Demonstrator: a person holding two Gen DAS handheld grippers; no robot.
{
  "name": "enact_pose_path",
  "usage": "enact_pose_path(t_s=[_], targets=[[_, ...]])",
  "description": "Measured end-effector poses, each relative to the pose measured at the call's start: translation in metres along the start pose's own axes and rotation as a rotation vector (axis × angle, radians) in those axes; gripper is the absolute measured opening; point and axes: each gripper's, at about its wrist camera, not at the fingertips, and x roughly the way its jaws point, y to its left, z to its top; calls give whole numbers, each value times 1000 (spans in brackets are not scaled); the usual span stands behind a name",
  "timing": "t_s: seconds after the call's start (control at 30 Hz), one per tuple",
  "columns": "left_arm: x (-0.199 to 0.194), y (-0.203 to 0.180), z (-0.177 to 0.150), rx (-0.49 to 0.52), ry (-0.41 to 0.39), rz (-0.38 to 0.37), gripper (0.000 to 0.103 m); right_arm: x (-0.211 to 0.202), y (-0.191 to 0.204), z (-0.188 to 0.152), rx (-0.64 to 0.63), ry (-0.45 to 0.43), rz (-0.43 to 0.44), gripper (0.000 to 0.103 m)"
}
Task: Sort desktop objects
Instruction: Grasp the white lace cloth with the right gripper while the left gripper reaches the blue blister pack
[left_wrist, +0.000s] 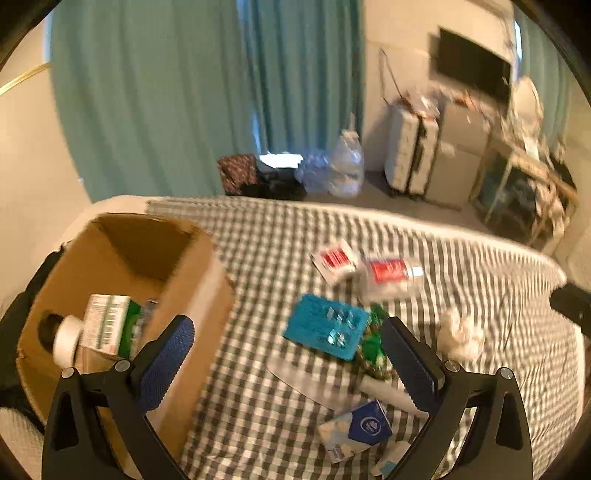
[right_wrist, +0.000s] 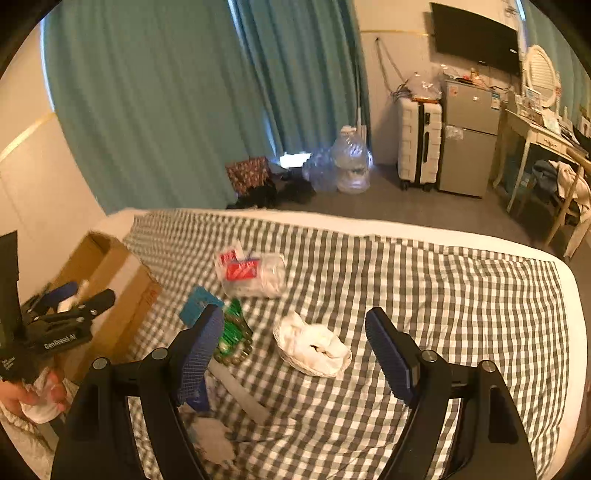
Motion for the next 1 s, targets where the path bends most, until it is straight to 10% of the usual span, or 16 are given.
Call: enact_pose_path(t_s=[0.43,1.0], targets=[[87,-39,-19,104,165,-22,103,117,-6,-36,-66,274,13,80],[162,-31,-26,-60,275,-135,103,165,-16,-57,-113,371,-24,82]])
